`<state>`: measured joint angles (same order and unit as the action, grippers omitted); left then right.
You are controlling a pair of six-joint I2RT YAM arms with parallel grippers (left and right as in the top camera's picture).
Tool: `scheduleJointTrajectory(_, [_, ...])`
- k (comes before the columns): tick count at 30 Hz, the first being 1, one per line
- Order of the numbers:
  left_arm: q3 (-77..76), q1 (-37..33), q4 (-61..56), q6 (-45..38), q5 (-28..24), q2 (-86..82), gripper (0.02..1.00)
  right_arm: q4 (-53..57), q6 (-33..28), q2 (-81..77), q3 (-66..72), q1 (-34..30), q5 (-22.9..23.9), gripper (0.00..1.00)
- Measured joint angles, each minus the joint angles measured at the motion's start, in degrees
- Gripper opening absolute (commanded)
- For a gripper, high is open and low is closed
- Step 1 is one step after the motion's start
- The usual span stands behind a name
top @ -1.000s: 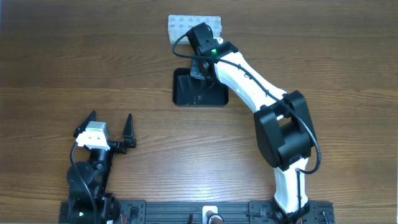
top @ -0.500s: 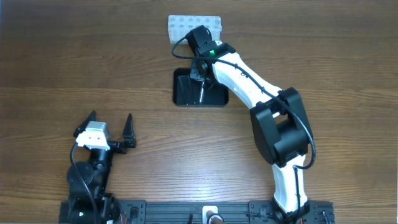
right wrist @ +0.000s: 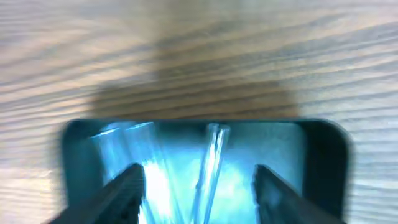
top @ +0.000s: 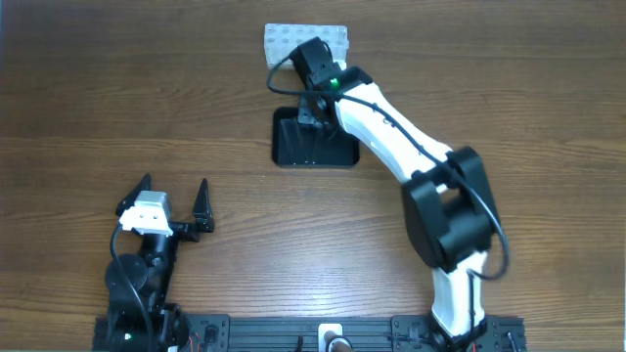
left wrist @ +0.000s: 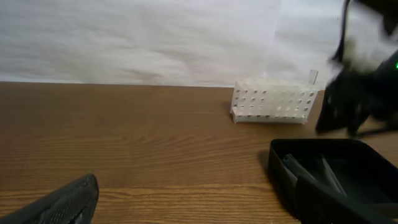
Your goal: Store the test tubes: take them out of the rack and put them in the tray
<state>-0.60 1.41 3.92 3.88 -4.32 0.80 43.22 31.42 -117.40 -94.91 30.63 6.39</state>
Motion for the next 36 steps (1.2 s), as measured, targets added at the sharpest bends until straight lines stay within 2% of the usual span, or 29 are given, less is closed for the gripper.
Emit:
scheduleJointTrajectory(7, [0.0,0.0,0.0,0.0,0.0,0.0,1.0,-5.2,-5.4,14.7,-0.8,1.0,6.7,0.993])
scheduleJointTrajectory(11, [0.0,0.0,0.0,0.0,0.0,0.0,1.0,-10.6,-7.6,16.0,-1.5,-0.1,11.2,0.991])
scheduleJointTrajectory(16, [0.0,0.0,0.0,0.0,0.0,0.0,1.0,-16.8,-9.8,10.4,-1.4,-3.0,13.6,0.993])
scheduleJointTrajectory(27, [0.0,0.0,0.0,0.0,0.0,0.0,1.0,-27.1,-11.0,-4.1,-1.4,-8.0,14.1,0.993])
scheduleJointTrajectory(36, [0.0,0.0,0.0,0.0,0.0,0.0,1.0,-32.0,-12.9,-5.9,-1.4,-8.4,14.1,0.908])
